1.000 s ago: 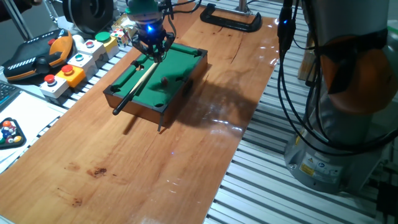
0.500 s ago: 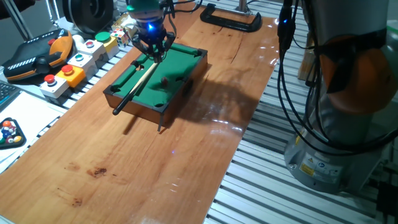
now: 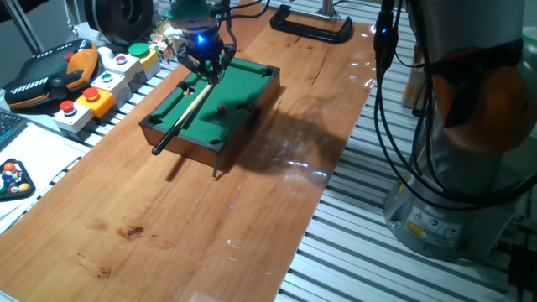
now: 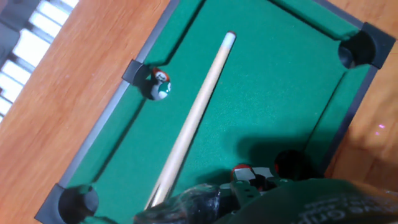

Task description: Hit the pool ball

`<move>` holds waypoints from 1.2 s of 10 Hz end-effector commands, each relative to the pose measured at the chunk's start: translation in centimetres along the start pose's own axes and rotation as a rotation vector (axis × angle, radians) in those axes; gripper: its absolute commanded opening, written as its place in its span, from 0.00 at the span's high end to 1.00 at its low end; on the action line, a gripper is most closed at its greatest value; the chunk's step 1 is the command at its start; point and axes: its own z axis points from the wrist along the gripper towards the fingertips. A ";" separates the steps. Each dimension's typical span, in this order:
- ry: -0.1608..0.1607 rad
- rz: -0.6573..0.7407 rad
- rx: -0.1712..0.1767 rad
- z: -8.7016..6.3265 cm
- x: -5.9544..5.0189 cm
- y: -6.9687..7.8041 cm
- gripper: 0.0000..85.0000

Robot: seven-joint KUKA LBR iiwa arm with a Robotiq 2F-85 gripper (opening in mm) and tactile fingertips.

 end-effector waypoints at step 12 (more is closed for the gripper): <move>0.013 0.279 0.009 1.1 -0.6 3.5 0.99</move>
